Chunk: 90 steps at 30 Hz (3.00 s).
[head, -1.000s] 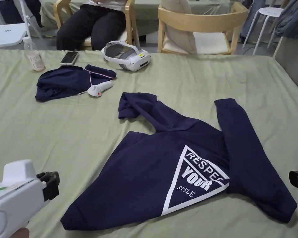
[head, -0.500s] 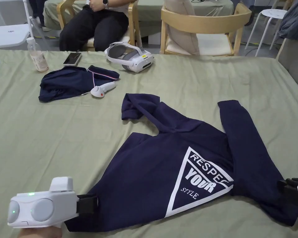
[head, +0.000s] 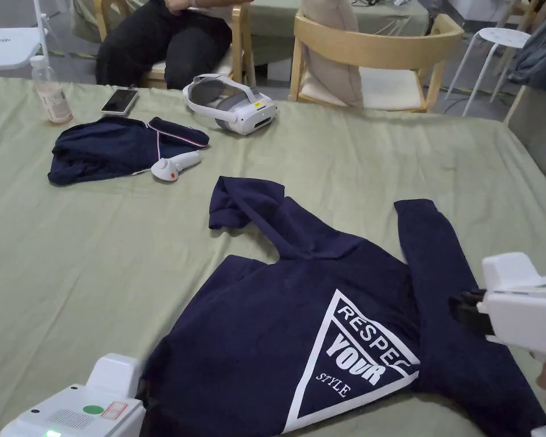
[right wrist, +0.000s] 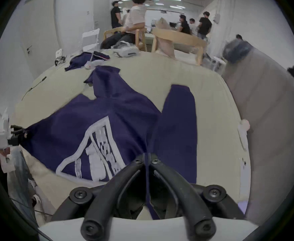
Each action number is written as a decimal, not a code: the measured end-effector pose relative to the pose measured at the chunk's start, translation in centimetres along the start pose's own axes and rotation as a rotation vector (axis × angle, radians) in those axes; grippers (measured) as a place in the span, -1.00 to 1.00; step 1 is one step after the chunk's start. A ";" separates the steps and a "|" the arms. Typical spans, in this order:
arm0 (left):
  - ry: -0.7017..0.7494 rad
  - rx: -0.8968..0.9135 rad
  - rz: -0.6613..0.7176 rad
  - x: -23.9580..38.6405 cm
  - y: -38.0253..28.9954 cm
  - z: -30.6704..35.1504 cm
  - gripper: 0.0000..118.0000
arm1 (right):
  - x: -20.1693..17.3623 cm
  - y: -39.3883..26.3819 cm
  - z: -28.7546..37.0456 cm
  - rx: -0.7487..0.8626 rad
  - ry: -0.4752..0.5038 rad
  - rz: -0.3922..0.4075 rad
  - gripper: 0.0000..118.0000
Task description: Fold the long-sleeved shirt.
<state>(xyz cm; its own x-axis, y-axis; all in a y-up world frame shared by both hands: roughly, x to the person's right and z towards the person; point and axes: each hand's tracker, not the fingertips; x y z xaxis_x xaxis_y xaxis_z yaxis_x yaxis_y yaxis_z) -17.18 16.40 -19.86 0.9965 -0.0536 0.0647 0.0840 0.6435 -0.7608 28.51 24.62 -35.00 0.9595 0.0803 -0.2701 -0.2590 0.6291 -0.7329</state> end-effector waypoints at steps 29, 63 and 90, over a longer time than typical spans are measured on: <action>0.199 0.316 -0.174 -3.8 11.0 1.2 -0.87 | 0.5 19.0 -11.8 -0.007 0.095 0.014 -0.93; 0.191 0.972 -0.123 -3.1 61.2 17.6 -0.87 | 10.7 43.5 26.2 0.884 -0.391 -0.072 -0.93; 0.067 0.442 -0.173 -3.5 5.5 6.2 -0.86 | -0.3 -3.3 12.5 0.231 0.014 0.061 -0.93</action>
<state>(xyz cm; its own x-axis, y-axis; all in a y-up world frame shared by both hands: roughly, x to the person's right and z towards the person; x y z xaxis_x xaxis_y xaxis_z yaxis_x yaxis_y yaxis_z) -20.21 24.86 -20.21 0.9671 -0.2281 0.1130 0.2544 0.8831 -0.3943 30.48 32.15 -24.73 0.9406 0.1140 -0.3198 -0.2829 0.7839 -0.5526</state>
